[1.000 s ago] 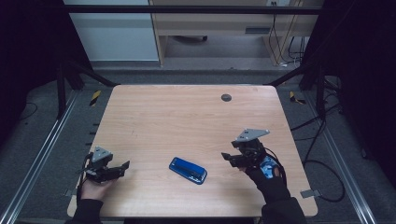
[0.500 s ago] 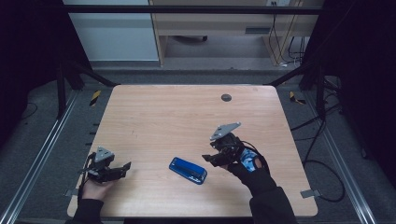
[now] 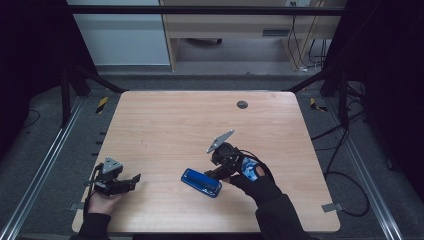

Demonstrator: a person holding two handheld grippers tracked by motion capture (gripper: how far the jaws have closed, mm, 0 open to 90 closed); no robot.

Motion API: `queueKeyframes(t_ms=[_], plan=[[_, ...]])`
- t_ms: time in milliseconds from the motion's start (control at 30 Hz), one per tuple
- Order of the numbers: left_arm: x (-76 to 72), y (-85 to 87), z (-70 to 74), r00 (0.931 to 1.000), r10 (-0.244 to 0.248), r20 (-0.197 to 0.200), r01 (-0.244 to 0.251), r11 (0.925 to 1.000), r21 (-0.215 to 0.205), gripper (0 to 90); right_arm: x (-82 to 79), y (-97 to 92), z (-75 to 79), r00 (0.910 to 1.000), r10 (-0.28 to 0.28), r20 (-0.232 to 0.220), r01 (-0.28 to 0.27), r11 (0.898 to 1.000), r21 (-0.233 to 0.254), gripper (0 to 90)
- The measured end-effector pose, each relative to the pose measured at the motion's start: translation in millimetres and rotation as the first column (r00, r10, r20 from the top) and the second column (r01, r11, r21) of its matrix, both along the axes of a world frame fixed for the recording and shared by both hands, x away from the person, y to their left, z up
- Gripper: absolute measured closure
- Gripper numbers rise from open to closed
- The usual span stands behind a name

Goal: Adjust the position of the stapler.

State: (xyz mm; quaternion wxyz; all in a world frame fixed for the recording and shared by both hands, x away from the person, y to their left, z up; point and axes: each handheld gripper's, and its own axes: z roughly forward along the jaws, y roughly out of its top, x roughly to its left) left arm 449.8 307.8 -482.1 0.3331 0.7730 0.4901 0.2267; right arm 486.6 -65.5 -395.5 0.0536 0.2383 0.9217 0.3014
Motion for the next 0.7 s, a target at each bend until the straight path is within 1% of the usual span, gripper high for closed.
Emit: queueKeyframes(t_ms=[67,133,167,200,267,333,400,467,567,600,667,700], plan=[[0.0,-0.1,-0.1,1.0000,-0.001,-0.001,0.001,1.0000,0.001,23.4,0.3,4.5,-3.8,0.9999,0.007,-0.015,-0.007,1.000,-0.015,48.0],[0.2,-0.1,-0.3,1.0000,-0.002,-0.005,0.002,1.0000,0.001,23.4,0.5,6.8,-5.4,0.9998,0.013,-0.015,-0.013,1.000,-0.024,48.2],[0.5,-0.6,-0.8,1.0000,0.003,-0.002,-0.003,1.0000,-0.006,23.4,1.0,11.6,-8.9,0.9996,0.017,-0.025,-0.017,0.999,-0.037,48.6],[0.7,-0.4,-0.7,1.0000,0.001,-0.004,-0.001,1.0000,-0.003,23.4,1.3,12.9,-9.8,0.9994,0.020,-0.028,-0.021,0.999,-0.041,48.7],[0.6,-0.5,-0.8,1.0000,0.001,-0.005,-0.001,1.0000,-0.002,23.4,1.8,14.7,-11.2,0.9993,0.023,-0.030,-0.024,0.999,-0.042,49.0],[0.3,-0.5,-0.8,1.0000,0.000,-0.006,0.000,1.0000,-0.003,23.5,3.8,18.6,-15.7,0.9986,0.030,-0.044,-0.032,0.999,-0.044,49.6],[0.3,-0.6,-0.7,1.0000,-0.001,-0.006,0.001,1.0000,-0.002,23.4,4.2,20.1,-17.4,0.9985,0.024,-0.049,-0.026,0.999,-0.044,49.8],[0.5,-0.6,-0.9,0.9999,-0.005,-0.010,0.005,1.0000,0.003,23.4,5.7,24.0,-22.5,0.9975,0.027,-0.064,-0.031,0.998,-0.052,50.2],[0.7,-0.8,-1.2,0.9999,-0.004,-0.011,0.004,1.0000,0.003,23.4,6.2,27.3,-25.6,0.9972,0.029,-0.069,-0.033,0.998,-0.061,50.2],[0.8,-0.9,-1.1,0.9999,-0.005,-0.011,0.005,1.0000,0.003,23.4,6.9,30.3,-28.5,0.9967,0.036,-0.072,-0.041,0.997,-0.069,50.2],[0.9,-0.9,-1.2,0.9999,-0.005,-0.011,0.005,1.0000,0.004,23.4,7.3,31.2,-29.4,0.9965,0.039,-0.074,-0.045,0.997,-0.070,50.3],[1.0,-1.0,-1.3,0.9999,-0.005,-0.012,0.005,1.0000,0.003,23.4,7.7,33.7,-32.5,0.9963,0.039,-0.076,-0.044,0.996,-0.077,50.5]])
